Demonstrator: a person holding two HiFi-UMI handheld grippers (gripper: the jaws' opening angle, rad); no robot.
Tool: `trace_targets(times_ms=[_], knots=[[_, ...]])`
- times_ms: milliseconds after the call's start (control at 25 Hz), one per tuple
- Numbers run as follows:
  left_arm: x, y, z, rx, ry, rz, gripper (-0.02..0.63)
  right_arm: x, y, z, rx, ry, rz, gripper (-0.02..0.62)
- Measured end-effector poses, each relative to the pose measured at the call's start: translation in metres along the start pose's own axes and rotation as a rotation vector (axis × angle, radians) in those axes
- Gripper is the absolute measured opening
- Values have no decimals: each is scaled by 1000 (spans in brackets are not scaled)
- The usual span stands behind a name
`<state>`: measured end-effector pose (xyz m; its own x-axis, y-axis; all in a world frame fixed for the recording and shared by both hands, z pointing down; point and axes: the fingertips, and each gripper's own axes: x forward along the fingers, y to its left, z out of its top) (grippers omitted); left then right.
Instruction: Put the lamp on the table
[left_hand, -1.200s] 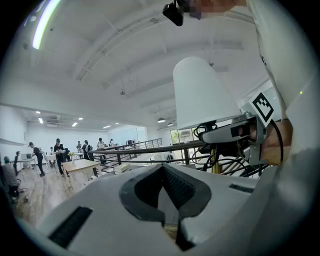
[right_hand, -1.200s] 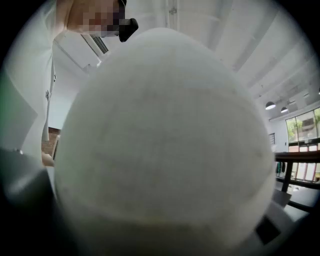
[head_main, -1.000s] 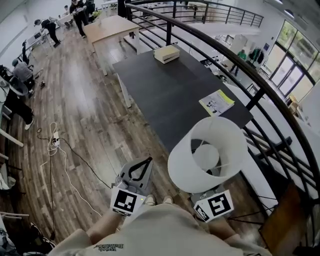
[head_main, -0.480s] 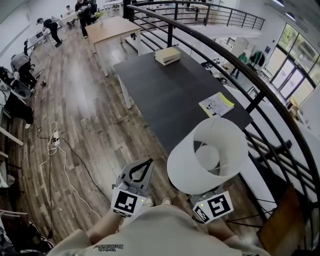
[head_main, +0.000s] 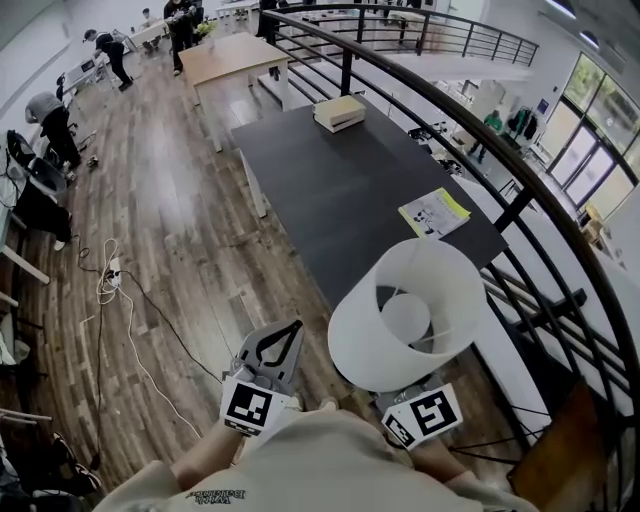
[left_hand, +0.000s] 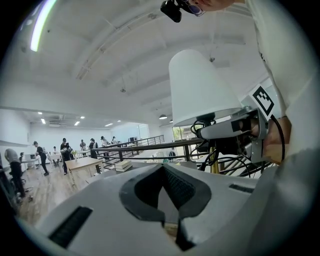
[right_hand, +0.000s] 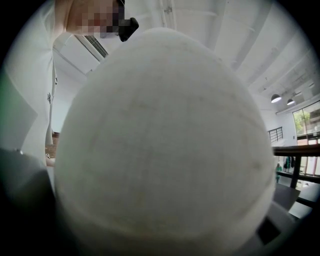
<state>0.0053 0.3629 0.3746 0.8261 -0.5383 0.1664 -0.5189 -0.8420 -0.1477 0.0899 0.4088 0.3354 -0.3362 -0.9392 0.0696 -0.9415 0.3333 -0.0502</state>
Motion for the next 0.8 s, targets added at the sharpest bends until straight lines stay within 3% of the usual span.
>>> trace_targets(times_ms=[800], knots=[[19, -13, -3, 18, -16, 120, 5, 0, -26, -10, 4, -36, 114, 133]])
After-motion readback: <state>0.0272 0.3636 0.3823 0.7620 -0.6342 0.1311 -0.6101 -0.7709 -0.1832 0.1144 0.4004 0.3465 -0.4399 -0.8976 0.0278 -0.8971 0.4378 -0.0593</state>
